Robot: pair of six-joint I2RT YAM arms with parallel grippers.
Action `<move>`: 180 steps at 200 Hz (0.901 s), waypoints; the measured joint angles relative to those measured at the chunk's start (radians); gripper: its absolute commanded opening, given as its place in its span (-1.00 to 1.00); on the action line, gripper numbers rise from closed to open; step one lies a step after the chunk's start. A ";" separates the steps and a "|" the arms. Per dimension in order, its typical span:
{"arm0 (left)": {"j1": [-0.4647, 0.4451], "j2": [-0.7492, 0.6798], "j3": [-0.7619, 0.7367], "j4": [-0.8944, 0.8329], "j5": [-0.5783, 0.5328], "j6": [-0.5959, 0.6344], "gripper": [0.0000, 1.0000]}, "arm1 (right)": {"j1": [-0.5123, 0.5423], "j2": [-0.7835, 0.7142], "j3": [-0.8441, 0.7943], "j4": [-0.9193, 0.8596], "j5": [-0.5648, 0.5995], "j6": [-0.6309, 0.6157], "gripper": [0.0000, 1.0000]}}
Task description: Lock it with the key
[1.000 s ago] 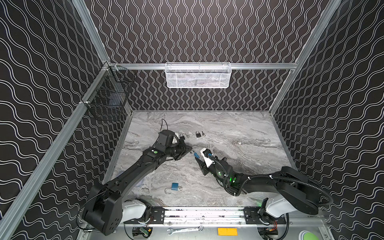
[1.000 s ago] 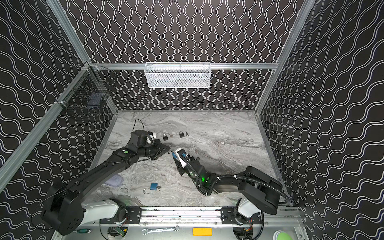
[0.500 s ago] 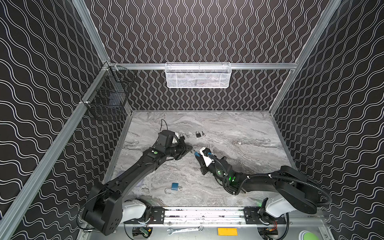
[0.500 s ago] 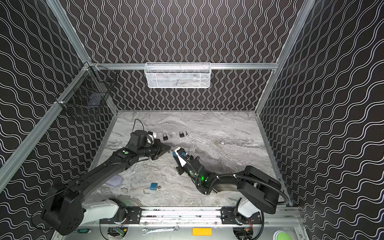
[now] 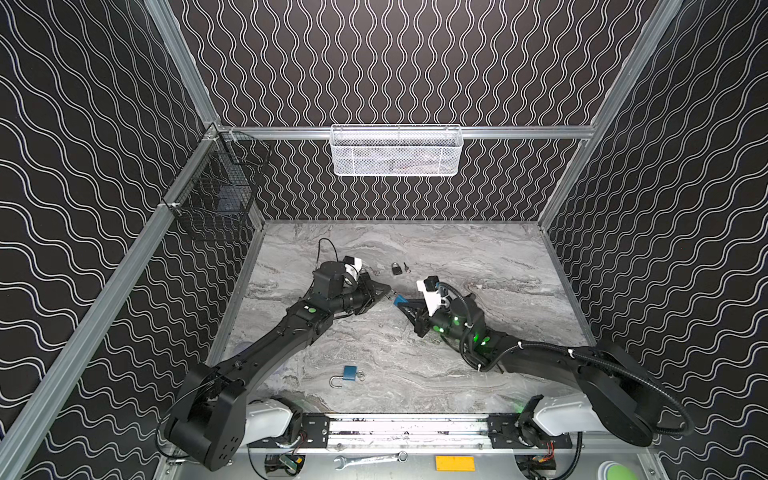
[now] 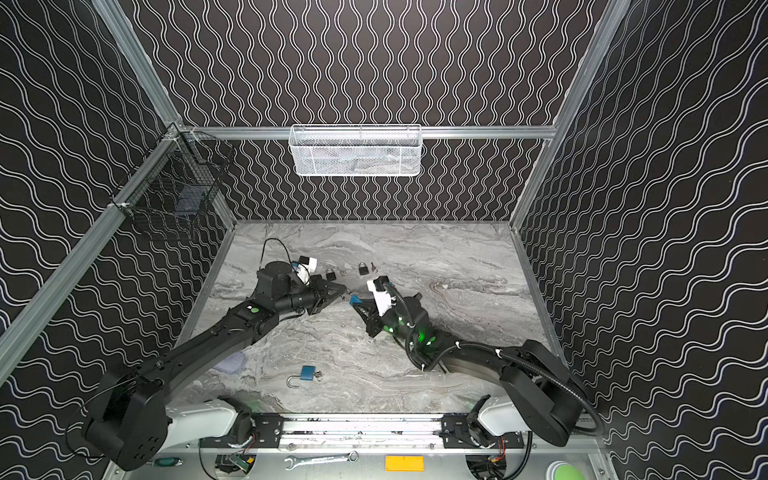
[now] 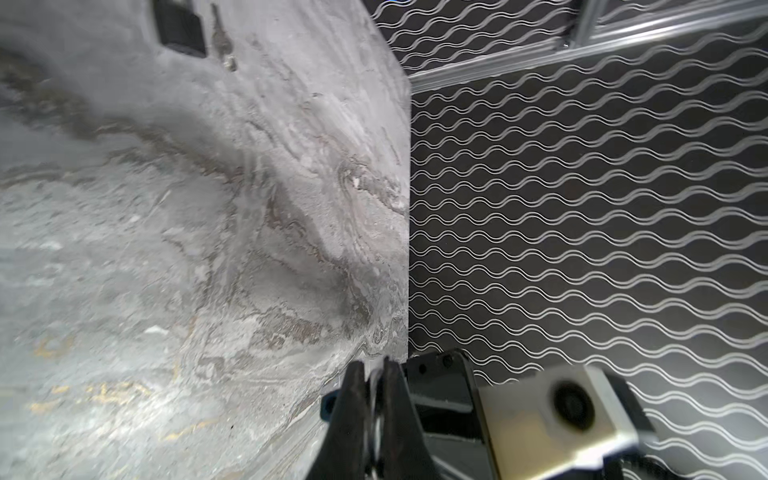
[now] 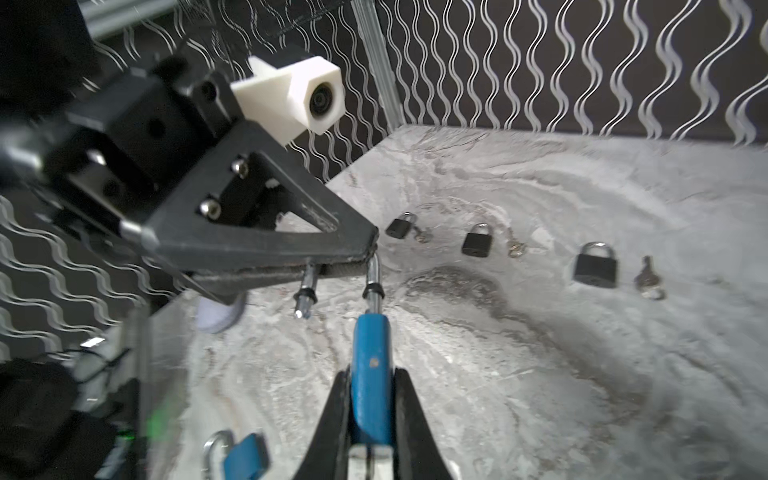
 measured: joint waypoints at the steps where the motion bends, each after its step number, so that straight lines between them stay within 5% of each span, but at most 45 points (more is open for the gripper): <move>1: 0.000 0.000 -0.001 0.005 0.000 0.003 -1.00 | -0.002 -0.001 0.001 -0.002 -0.003 0.003 -1.00; 68: 0.001 0.045 -0.057 0.245 0.025 0.068 -1.00 | -0.129 -0.011 0.110 -0.169 -0.280 0.282 -1.00; 180: -0.011 0.157 -0.097 0.499 0.049 0.085 -1.00 | -0.240 0.061 0.108 -0.031 -0.502 0.754 -1.00</move>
